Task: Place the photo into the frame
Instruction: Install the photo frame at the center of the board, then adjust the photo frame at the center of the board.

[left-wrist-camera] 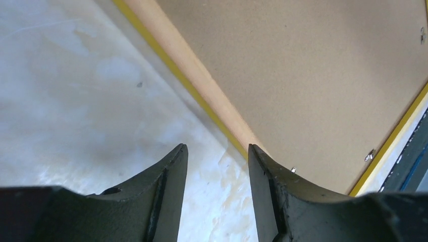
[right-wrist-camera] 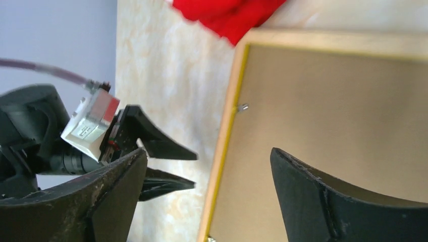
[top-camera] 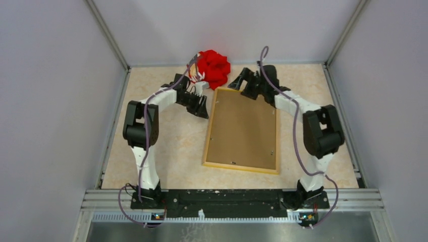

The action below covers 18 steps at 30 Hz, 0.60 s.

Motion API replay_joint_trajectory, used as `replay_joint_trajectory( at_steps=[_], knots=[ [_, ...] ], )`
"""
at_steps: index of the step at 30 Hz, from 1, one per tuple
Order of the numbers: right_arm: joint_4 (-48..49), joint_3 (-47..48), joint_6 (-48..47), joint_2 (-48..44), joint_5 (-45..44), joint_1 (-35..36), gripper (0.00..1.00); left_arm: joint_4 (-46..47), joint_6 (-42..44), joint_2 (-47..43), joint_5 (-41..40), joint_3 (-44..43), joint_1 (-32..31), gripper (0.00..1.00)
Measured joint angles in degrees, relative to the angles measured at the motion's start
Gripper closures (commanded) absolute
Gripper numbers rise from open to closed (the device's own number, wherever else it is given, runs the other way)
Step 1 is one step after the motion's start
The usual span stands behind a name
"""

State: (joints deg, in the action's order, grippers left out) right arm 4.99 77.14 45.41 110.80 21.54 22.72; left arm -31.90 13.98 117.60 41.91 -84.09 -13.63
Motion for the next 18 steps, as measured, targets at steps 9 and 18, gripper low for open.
replay_joint_trajectory(
  at_steps=[9, 18],
  knots=[
    [-8.48, -12.41, -5.44, -17.07, -14.86, -13.07, 0.01, -1.53, 2.73, -2.32, -2.03, 1.62, 1.05, 0.60],
    [-12.98, -25.68, -5.62, -20.20, -20.04, -18.12, 0.01, -1.92, 5.62, -2.34, -2.32, 4.70, 0.94, 0.70]
  ],
)
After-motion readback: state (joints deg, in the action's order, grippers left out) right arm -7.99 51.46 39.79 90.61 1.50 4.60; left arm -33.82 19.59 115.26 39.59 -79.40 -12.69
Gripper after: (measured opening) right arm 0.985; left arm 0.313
